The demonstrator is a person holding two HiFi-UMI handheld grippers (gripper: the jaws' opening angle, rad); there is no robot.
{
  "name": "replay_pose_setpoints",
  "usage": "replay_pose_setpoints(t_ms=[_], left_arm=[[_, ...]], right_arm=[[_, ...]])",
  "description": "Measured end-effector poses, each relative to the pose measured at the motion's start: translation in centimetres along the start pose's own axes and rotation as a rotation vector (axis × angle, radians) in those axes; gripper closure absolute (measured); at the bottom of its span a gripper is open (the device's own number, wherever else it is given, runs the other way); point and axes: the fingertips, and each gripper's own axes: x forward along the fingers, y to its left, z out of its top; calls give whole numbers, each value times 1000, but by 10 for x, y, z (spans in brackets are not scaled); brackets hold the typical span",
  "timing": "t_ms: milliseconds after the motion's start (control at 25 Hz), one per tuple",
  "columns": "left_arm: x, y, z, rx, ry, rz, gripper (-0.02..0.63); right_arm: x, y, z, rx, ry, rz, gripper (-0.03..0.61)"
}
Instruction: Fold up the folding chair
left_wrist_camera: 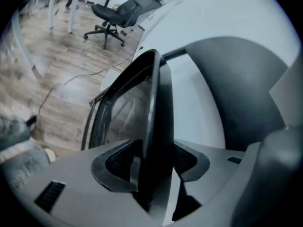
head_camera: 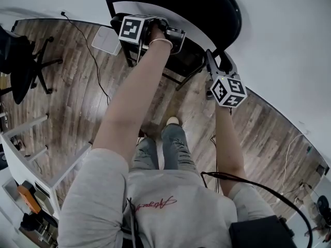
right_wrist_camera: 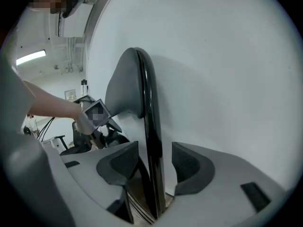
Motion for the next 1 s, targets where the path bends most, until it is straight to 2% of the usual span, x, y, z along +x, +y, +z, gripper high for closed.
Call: replay_pose_setpoints(t_ms=[40, 80, 120, 160, 240, 320, 440, 520, 600, 680, 760, 840, 880, 920, 1000], left_arm=[[3, 4, 2, 48, -4, 76, 379], [4, 6, 3, 98, -3, 146, 405], [3, 7, 2, 130, 5, 189, 411], [2, 6, 1, 140, 14, 204, 414], [0, 5, -1, 112, 20, 179, 419], [-3, 3, -1, 81, 20, 115, 417], [-10, -5, -3, 111, 44, -20, 386], [-12, -10, -7, 151, 92, -159, 360], [-19, -12, -7, 156, 132, -316, 341], [-33, -7, 2, 141, 135, -448, 341], [-50, 4, 14, 162, 112, -543, 341], [-72, 20, 24, 242, 58, -596, 361], [-85, 29, 28, 311, 19, -606, 425], [-99, 37, 30, 397, -26, -611, 478], [-130, 49, 27, 586, -104, -618, 533]], right_arm=[[-7, 2, -7, -4, 11, -5, 373], [-14, 6, -13, -15, 24, -5, 373], [-19, 11, -20, -25, 37, -1, 373], [-23, 16, -25, -29, 47, 6, 373], [-29, 27, -31, -25, 55, 19, 373], [-32, 38, -32, -32, 57, 33, 373], [-38, 54, -32, -66, 59, 52, 373], [-46, 60, -32, -93, 57, 54, 373], [-54, 63, -32, -106, 53, 44, 373], [-61, 64, -31, -114, 39, 13, 373], [-68, 67, -23, -150, 4, -35, 373], [-74, 76, -12, -176, -44, -61, 374], [-77, 84, -7, -177, -67, -61, 374], [-80, 94, -1, -176, -90, -54, 374], [-86, 119, 13, -185, -138, -28, 374]])
